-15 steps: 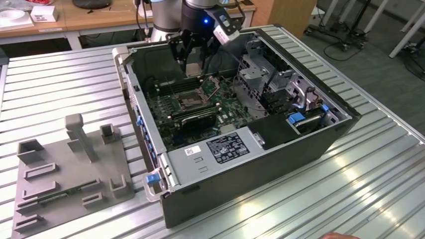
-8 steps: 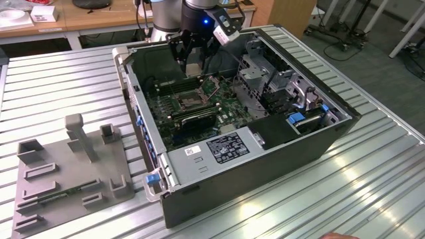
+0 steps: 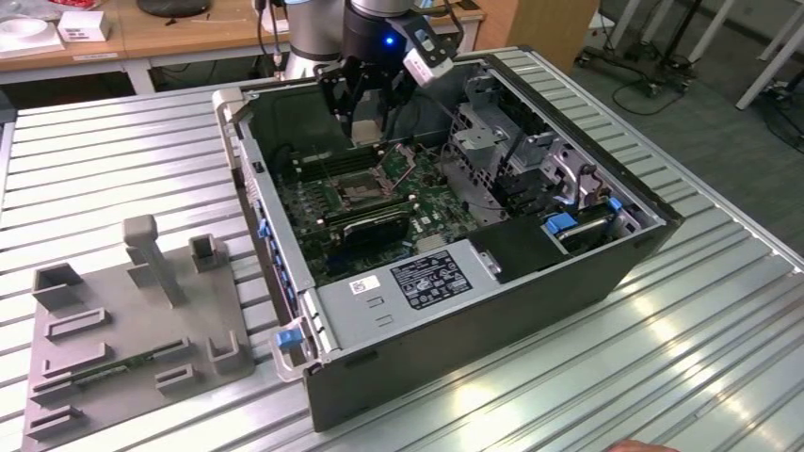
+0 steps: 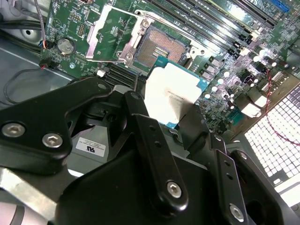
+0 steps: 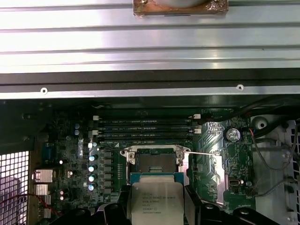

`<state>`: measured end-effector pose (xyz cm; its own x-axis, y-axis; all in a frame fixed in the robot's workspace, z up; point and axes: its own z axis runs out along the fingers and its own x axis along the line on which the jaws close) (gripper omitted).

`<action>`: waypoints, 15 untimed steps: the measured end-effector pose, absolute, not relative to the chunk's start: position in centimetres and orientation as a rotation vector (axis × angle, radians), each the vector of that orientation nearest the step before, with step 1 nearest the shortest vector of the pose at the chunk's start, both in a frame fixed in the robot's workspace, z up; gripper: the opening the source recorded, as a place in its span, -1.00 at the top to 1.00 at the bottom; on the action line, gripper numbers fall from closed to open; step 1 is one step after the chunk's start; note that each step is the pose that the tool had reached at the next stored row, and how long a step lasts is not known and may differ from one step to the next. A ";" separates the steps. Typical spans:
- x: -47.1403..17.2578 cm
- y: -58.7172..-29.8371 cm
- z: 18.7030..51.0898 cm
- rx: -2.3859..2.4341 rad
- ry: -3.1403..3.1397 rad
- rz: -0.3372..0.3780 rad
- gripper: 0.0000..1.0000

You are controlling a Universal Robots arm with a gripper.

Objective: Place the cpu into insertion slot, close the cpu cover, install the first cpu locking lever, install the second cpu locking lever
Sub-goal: 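Place the cpu into insertion slot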

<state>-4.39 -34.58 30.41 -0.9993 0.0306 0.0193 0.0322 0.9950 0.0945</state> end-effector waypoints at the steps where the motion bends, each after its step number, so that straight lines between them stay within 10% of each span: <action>1: -4.4 -34.6 30.4 -0.049 -3.120 -0.148 -0.07; 15: -4.4 -34.6 30.4 -0.117 -3.120 -0.149 -0.07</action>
<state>-4.39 -34.58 30.39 -0.9971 0.0741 0.0193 0.0756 0.9926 0.0945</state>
